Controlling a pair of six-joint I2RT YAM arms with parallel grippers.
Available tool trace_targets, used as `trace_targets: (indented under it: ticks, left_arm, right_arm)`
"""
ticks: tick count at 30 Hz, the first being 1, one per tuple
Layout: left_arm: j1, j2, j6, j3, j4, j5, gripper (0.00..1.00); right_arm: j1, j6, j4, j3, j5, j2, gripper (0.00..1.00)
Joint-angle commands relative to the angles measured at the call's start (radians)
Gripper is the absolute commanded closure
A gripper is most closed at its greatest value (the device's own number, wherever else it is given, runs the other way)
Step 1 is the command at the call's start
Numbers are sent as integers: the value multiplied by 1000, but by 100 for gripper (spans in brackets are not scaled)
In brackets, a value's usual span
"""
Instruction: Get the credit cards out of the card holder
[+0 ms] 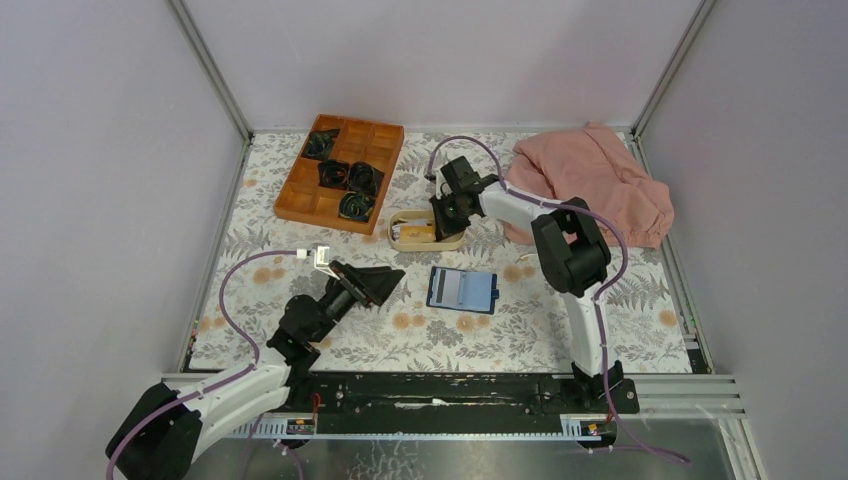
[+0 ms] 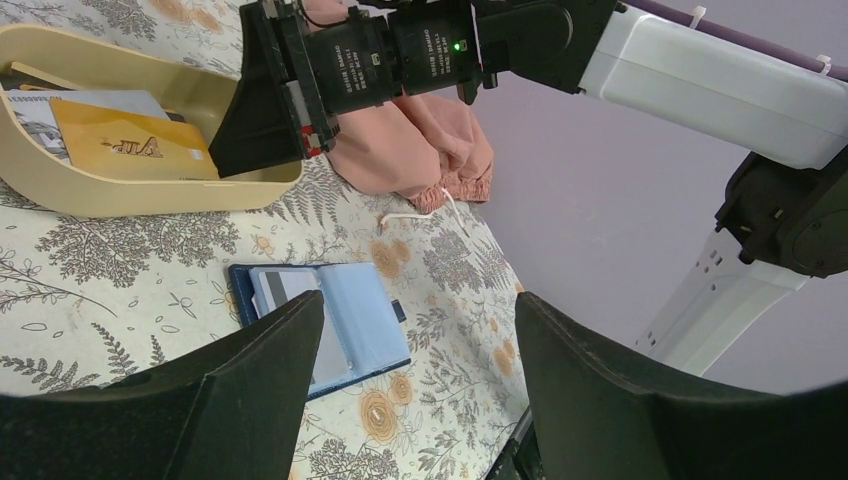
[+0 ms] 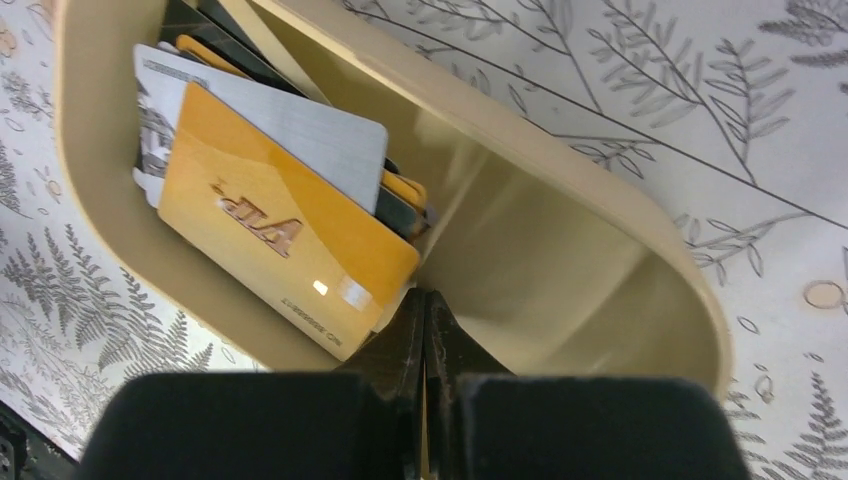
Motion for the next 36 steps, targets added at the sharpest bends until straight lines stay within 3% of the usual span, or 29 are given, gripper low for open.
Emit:
trace_targets:
  ticks: [1, 12, 20, 22, 25, 26, 32, 33, 36]
  left_arm:
    - [12, -4, 4, -104, 53, 15, 22]
    - [15, -10, 7, -107, 42, 23, 22]
    - [17, 12, 6, -101, 59, 33, 22]
    - [15, 24, 9, -91, 49, 31, 18]
    - [17, 67, 50, -36, -43, 26, 5]
    - [15, 94, 69, -22, -53, 32, 13]
    - [5, 327, 82, 11, 56, 110, 93]
    - [2, 368, 80, 22, 77, 134, 100]
    - [-31, 495, 64, 33, 219, 185, 100]
  right_arm:
    - [45, 31, 1, 64, 24, 40, 100]
    - [59, 31, -17, 118, 51, 50, 100]
    - [39, 6, -50, 81, 130, -64, 100]
    - [31, 8, -49, 55, 131, -110, 100]
    - [30, 17, -28, -17, 130, -196, 100]
    - [30, 23, -8, -55, 132, -232, 100]
    - [37, 126, 220, -420, 169, -568, 95]
    - [42, 146, 252, -491, 168, -623, 91]
    - [54, 215, 380, -726, 149, -783, 72]
